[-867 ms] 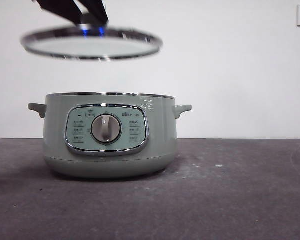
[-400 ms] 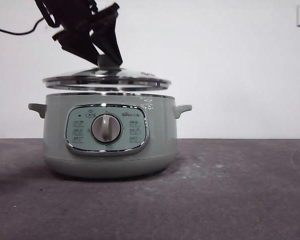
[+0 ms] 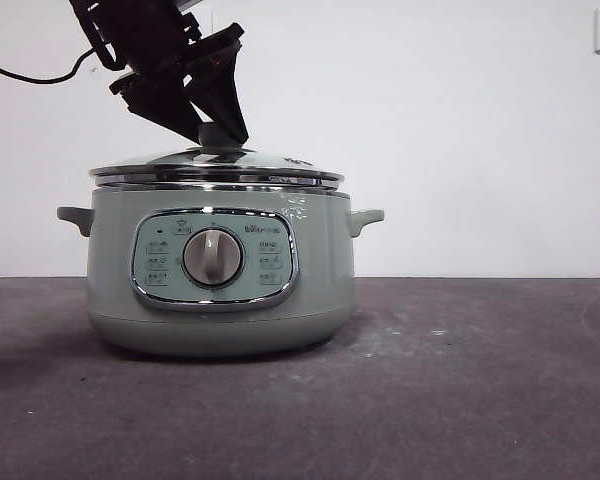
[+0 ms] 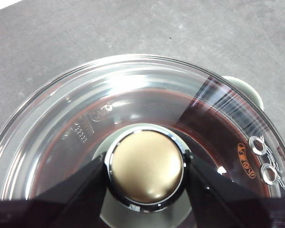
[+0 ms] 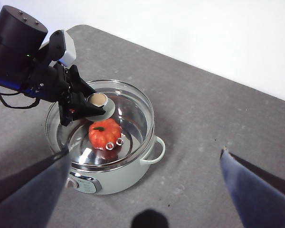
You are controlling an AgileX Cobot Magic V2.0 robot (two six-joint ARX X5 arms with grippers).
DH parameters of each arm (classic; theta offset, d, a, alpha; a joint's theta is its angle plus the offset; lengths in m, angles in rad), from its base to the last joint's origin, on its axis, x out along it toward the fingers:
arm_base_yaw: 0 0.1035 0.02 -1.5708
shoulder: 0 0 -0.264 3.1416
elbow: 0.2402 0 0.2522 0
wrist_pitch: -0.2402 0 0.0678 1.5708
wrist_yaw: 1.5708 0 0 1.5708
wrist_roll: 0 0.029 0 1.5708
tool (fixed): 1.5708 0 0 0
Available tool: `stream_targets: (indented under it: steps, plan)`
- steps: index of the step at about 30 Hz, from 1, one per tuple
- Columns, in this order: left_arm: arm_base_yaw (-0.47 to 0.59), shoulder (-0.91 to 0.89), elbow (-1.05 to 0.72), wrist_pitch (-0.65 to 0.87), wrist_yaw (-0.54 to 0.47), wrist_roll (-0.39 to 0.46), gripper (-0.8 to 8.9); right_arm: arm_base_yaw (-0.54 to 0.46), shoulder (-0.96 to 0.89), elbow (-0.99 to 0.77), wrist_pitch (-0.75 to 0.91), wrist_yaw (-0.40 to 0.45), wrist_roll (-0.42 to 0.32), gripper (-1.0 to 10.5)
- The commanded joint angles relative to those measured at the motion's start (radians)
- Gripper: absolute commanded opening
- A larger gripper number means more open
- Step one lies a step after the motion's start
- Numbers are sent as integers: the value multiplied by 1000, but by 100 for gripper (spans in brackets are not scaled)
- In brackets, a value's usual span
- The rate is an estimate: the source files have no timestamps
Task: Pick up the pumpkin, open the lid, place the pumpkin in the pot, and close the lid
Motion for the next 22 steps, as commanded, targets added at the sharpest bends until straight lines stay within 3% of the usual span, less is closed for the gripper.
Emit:
stream_targets:
  steps: [1, 22]
  plan:
    - [-5, -9, 9, 42, 12, 11, -9, 1, 0, 0, 6, -2, 12, 626]
    - [-21, 8, 9, 24, 3, 11, -9, 2, 0, 0, 5, -3, 13, 626]
